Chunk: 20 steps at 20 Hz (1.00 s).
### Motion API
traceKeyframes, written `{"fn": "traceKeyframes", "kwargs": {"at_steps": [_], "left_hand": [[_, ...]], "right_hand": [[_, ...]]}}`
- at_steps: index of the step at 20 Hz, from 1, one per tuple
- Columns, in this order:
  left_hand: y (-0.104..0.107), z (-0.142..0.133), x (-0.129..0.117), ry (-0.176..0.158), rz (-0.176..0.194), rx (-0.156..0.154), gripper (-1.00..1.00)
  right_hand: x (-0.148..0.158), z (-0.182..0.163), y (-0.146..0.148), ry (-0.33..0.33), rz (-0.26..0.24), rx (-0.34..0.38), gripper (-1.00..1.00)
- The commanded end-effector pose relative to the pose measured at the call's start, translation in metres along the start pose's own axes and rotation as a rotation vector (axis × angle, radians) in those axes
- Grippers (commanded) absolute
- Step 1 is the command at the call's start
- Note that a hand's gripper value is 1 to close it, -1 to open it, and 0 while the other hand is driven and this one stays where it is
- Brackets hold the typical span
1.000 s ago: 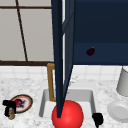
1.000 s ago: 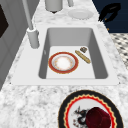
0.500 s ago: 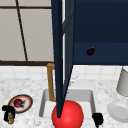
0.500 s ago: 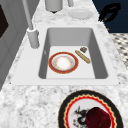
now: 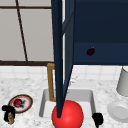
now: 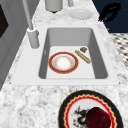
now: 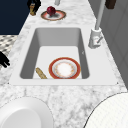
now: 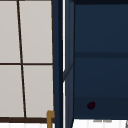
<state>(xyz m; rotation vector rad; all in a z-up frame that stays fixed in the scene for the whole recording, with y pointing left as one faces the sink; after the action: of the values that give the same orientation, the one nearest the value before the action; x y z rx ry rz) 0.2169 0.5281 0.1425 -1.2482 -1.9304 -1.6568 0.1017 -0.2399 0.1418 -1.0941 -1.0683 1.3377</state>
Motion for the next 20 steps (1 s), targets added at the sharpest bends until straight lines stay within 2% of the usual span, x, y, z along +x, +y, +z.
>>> {"fn": "traceKeyframes", "kwargs": {"at_steps": [1, 3, 4, 5, 6, 7, 8, 9, 10, 11, 12, 13, 14, 15, 20], "left_hand": [[-0.006, 0.003, -0.007, 0.056, -0.078, 0.088, 1.00], [-0.008, 0.007, -0.009, 0.050, -0.084, 0.084, 1.00], [-0.007, 0.012, -0.010, 0.037, -0.077, 0.069, 1.00], [-0.010, 0.006, -0.011, 0.033, -0.051, 0.052, -1.00], [-0.004, 0.002, -0.005, 0.006, -0.030, 0.041, -1.00], [-0.004, 0.004, -0.003, -0.008, -0.032, 0.031, -1.00], [0.000, 0.006, 0.002, -0.022, -0.032, 0.037, -1.00], [-0.001, 0.008, 0.005, -0.046, -0.042, 0.044, -1.00], [0.001, 0.008, 0.005, -0.052, -0.046, 0.036, -1.00], [0.006, 0.007, 0.010, -0.061, -0.066, 0.041, -1.00], [0.009, 0.003, 0.013, -0.064, -0.063, 0.037, -1.00], [0.011, 0.003, 0.016, -0.055, -0.044, 0.053, -1.00], [0.014, 0.001, 0.019, -0.037, -0.031, 0.047, -1.00], [0.017, 0.000, 0.022, -0.031, -0.033, 0.043, -1.00], [0.036, -0.002, 0.030, -0.020, -0.010, 0.026, -1.00]], "right_hand": [[0.000, 0.000, 0.000, 0.000, 0.000, 0.000, 0.00], [0.000, 0.000, 0.000, 0.000, 0.000, 0.000, 0.00], [0.000, 0.000, 0.000, 0.000, 0.000, 0.000, 0.00], [0.000, 0.000, 0.000, 0.000, 0.000, 0.000, 0.00], [0.000, 0.000, 0.000, 0.000, 0.000, 0.000, 0.00], [0.000, 0.000, 0.000, 0.000, 0.000, 0.000, 0.00], [0.000, 0.000, 0.000, 0.000, 0.000, 0.000, 0.00], [0.000, 0.000, 0.000, 0.000, 0.000, 0.000, 0.00], [0.000, 0.000, 0.000, 0.000, 0.000, 0.000, 0.00], [0.000, 0.000, 0.000, 0.000, 0.000, 0.000, 0.00], [0.000, 0.000, 0.000, 0.000, 0.000, 0.000, 0.00], [0.000, 0.000, 0.000, 0.000, 0.000, 0.000, 0.00], [0.000, 0.000, 0.000, 0.000, 0.000, 0.000, 0.00], [0.000, 0.000, 0.000, 0.000, 0.000, 0.000, 0.00], [0.000, 0.000, 0.000, 0.000, 0.000, 0.000, 0.00]]}}
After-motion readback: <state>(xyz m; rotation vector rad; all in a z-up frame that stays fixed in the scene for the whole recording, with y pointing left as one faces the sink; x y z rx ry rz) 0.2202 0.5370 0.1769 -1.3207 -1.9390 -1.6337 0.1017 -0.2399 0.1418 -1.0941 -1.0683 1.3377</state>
